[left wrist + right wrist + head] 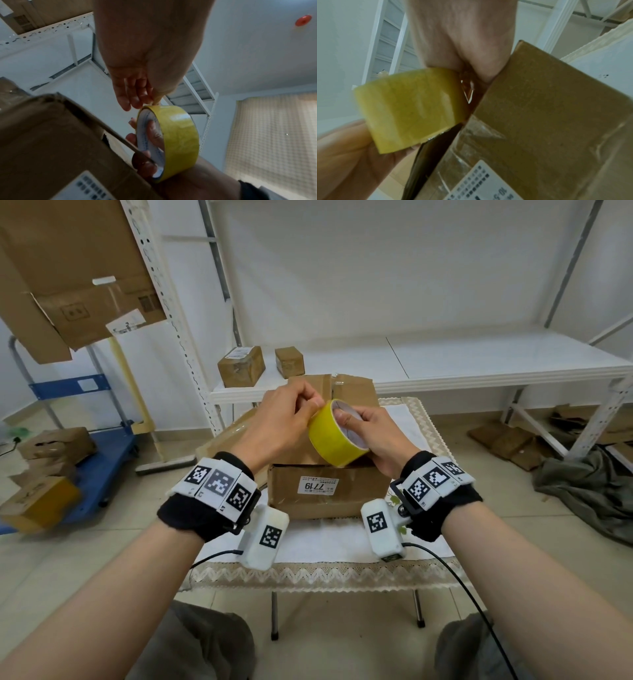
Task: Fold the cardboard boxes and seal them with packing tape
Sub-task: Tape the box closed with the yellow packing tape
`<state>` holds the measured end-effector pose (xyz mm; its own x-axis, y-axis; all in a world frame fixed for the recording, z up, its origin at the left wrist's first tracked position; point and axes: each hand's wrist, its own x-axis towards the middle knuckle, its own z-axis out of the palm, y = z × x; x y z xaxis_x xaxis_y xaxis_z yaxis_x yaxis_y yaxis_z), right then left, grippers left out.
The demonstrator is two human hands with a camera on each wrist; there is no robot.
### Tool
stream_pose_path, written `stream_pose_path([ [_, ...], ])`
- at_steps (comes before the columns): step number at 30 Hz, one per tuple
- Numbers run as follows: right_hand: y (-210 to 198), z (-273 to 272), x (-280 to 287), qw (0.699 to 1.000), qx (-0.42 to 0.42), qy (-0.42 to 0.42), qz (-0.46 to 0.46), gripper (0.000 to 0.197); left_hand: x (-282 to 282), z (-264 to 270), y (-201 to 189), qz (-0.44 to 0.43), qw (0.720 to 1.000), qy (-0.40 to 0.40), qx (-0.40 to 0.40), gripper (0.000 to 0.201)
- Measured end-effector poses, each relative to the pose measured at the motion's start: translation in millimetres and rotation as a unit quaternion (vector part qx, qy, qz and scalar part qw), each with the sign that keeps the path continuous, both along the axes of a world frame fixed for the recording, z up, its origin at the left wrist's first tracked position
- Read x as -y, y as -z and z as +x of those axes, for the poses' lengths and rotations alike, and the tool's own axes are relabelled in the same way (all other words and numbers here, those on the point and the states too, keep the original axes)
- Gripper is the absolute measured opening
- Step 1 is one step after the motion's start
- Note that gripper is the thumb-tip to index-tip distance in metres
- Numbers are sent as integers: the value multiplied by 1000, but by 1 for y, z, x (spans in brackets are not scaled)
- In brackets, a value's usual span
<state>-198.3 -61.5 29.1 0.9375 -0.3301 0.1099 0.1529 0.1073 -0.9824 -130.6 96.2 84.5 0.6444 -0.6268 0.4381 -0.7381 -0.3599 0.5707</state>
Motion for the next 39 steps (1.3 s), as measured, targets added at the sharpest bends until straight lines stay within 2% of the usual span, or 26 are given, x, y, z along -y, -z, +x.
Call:
stream_pose_path([
  [3, 0, 1, 0, 1000, -2, 1, -5, 21, -2, 0, 0, 7, 999, 21, -31, 15],
  [9, 1, 0, 2, 1000, -1, -6, -20, 25, -9, 7, -12, 60, 979, 85, -175, 14],
  [12, 1, -1, 1, 1000, -1, -8, -19, 22, -7, 6, -18, 85, 981, 85, -150, 15],
  [15, -1, -2, 2, 1000, -4, -8, -14, 18, -5, 5, -14, 74, 986, 83, -121, 20],
  [19, -3, -3, 1, 1000, -9, -16, -7, 24, -8, 7, -10, 31, 984, 95, -149, 25],
  [23, -5, -3, 1, 1000, -25, -11, -3, 30, -15, 8, -14, 26, 982, 111, -153, 26],
  [29, -10, -4, 0, 998, -61, -20, 20, 18, -21, 10, -24, -2, 973, 126, -196, 25],
  [35, -12, -2, 6, 995, -96, -25, 9, 32, -18, 16, -28, -5, 968, 84, -235, 22],
  [39, -14, 1, 7, 993, -111, -18, 42, 39, -14, 19, -32, 20, 976, 87, -196, 22],
])
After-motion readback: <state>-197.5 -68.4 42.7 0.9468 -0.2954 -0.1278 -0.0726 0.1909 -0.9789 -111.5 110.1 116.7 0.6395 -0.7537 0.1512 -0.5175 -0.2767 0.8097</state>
